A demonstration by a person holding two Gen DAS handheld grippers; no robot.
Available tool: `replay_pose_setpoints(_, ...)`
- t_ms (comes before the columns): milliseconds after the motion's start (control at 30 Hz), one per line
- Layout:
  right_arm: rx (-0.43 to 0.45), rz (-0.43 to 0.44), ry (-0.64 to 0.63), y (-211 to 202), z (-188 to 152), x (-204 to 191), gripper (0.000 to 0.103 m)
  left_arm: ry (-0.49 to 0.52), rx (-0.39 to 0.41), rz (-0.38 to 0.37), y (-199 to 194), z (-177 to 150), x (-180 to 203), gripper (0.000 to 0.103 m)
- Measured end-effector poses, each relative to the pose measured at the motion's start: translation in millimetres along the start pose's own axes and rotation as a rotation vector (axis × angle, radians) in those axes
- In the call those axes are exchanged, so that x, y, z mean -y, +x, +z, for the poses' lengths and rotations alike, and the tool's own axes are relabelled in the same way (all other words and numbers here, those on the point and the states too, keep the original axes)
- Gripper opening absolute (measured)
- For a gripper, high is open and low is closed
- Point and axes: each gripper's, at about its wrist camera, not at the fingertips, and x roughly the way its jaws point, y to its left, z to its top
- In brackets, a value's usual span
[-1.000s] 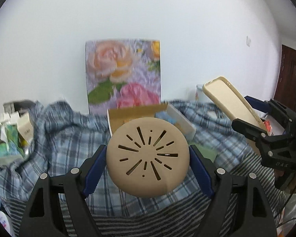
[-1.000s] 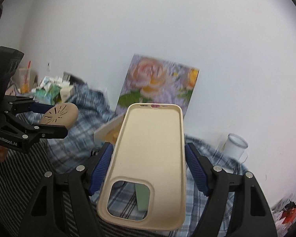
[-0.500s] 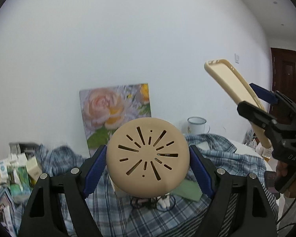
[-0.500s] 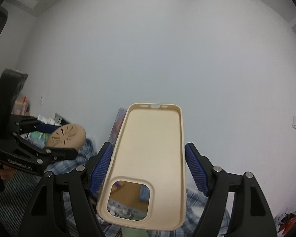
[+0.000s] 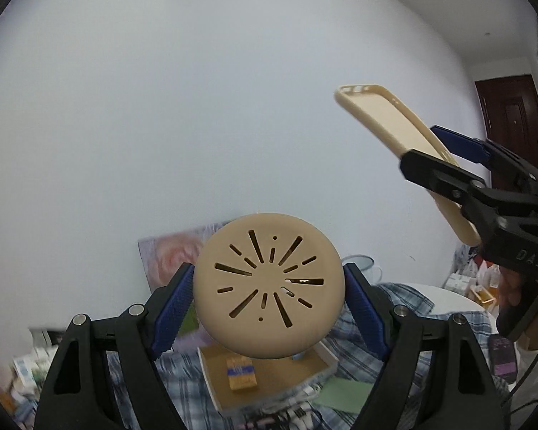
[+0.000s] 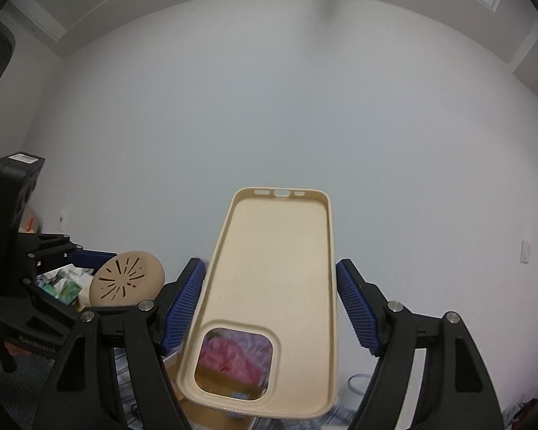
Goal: Organize soft objects
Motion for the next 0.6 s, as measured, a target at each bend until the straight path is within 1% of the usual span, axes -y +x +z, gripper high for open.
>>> replay_pose_setpoints(67, 0.012, -0.009, -0.001, 2.8, 6.1, 2.3, 0.074, 0.022, 0.024, 0.010, 2.2, 8.4, 4.4, 0.083)
replay_pose_setpoints(167, 0.024, -0.009, 0.006, 10.0, 13.5, 5.9, 0.074, 0.024, 0.050, 0.010, 7.3, 18.0, 7.4, 0.083)
replay_pose_setpoints(400, 0.026, 0.001, 0.002, 28.8, 20.6, 7.3, 0.074, -0.021, 0.105, 0.017, 13.3, 34.3, 0.1, 0.083)
replay_pose_setpoints(500, 0.018, 0.012, 0.011, 36.7, 17.7, 12.2, 0.074, -0.046, 0.113, 0.022, 18.3, 36.5, -6.3, 0.083)
replay_pose_setpoints(600, 0.003, 0.023, 0.020, 48.1, 12.4, 13.6, 0.074, -0.066, 0.104, 0.027, 27.1, 34.7, -12.3, 0.083)
